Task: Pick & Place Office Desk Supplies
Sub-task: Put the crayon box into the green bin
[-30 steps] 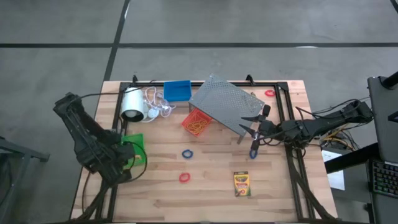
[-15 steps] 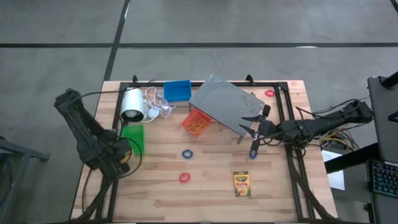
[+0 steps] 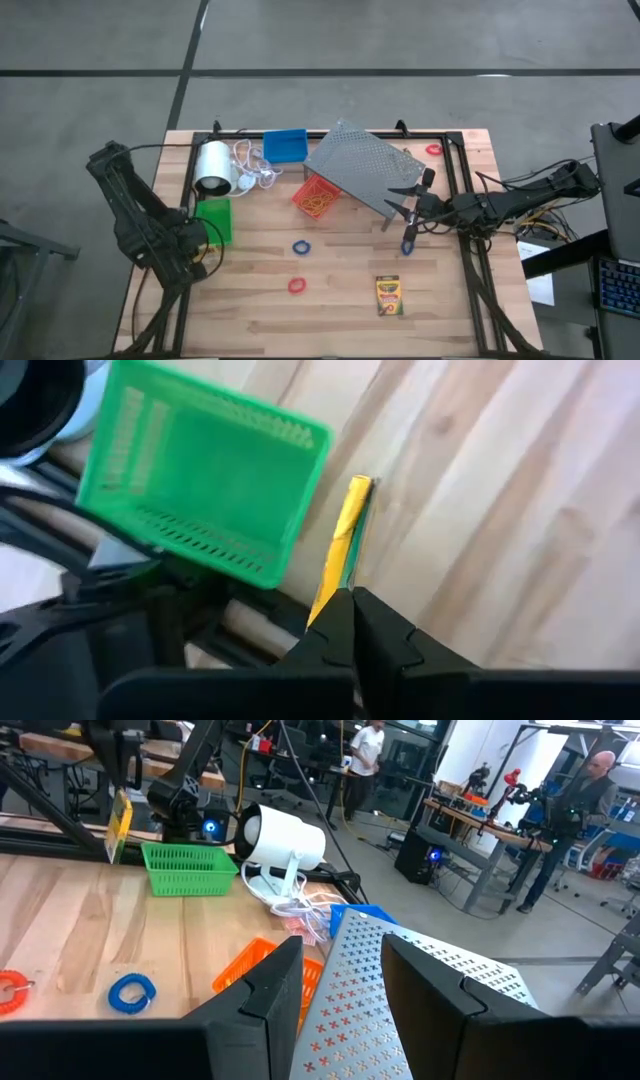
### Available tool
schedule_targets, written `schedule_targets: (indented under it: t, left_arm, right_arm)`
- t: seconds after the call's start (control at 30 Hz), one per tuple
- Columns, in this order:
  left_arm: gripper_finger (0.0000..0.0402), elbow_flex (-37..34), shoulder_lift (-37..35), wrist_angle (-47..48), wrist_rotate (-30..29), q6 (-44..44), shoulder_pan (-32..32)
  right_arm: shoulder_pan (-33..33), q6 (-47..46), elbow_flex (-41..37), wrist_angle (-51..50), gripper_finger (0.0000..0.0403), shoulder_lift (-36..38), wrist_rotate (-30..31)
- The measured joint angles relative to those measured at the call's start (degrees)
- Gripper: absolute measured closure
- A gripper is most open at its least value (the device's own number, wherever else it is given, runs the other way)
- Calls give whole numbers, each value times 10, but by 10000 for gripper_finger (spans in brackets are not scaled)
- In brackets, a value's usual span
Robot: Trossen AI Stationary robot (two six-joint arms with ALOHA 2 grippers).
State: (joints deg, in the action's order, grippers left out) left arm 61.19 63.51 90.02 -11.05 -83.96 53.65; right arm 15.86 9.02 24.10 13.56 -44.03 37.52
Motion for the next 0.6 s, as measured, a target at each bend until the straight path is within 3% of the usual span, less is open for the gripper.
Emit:
schedule_targets:
  t: [0.33,0.6]
  left_arm:
    - [402,8,-29,0,-49,31,0]
    - [401,7,-69,0,-126,52,-1]
  right_arm:
    - [0,0,0,0,266,0,0]
    - [0,0,0,0,266,0,0]
